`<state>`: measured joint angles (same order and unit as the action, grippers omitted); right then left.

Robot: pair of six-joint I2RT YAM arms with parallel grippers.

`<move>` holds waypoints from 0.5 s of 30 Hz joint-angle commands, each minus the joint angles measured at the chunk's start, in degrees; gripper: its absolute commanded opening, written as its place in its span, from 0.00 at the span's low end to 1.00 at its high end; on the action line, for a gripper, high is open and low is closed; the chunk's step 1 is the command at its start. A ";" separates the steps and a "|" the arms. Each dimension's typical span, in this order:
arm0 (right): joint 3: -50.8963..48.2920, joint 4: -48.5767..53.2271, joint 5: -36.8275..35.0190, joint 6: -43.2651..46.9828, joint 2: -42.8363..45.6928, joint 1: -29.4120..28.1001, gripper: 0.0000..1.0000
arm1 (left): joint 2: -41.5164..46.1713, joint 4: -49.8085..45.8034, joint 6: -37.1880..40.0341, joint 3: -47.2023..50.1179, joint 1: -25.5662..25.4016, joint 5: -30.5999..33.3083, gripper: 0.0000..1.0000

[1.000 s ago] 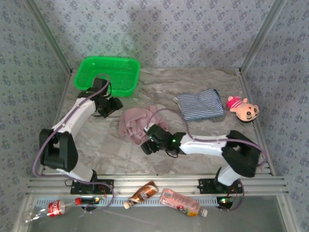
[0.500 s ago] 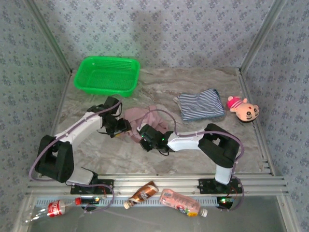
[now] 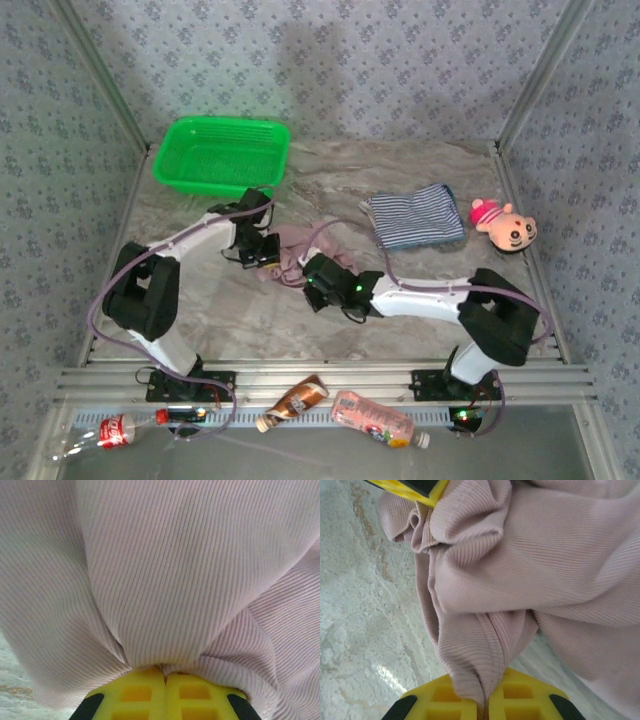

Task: Fold and stack the tank tops

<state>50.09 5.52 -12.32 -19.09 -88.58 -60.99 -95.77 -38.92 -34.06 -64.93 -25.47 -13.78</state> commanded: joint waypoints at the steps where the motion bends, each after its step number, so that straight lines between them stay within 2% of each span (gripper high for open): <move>1: -0.44 7.77 -4.78 -0.90 7.30 0.34 0.05 | 3.08 -5.80 3.01 -4.90 2.49 -0.35 0.00; 8: 5.27 19.23 -11.97 7.62 23.37 3.47 0.02 | 15.13 -15.28 1.69 -15.30 7.89 0.36 0.00; 15: 17.68 21.09 -12.82 22.63 32.21 6.94 0.02 | 23.56 -20.43 -0.47 -26.84 12.72 2.11 0.00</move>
<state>62.57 24.75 -22.85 -5.19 -58.61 -54.28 -74.91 -54.46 -33.43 -87.99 -13.93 -13.06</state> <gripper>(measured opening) 0.086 0.045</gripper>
